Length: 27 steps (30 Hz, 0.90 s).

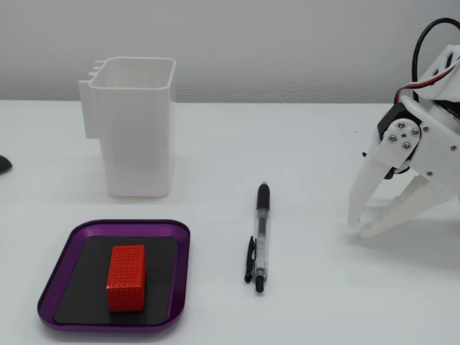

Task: Pick up the pen and put it in the pen holder.

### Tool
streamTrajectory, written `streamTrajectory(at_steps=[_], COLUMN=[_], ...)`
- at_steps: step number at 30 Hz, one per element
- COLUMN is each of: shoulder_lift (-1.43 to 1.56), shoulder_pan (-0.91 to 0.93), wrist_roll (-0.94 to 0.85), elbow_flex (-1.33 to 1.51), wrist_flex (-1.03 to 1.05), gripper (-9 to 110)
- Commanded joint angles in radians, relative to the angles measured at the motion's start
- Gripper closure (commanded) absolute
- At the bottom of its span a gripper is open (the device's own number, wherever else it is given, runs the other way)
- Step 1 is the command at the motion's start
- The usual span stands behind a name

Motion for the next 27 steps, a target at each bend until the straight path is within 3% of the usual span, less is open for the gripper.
streamTrajectory(at_steps=[1, 15, 22, 27], shoulder_lift=[0.060, 0.060, 0.009, -0.293], shoulder_pan=[0.006, 0.008, -0.005, -0.017], wrist_roll=[0.003, 0.002, 0.002, -0.140], elbow_flex=[0.009, -0.008, -0.313, -0.511], wrist_flex=[-0.077, -0.132, -0.215, -0.219], gripper=[102, 102, 102, 100])
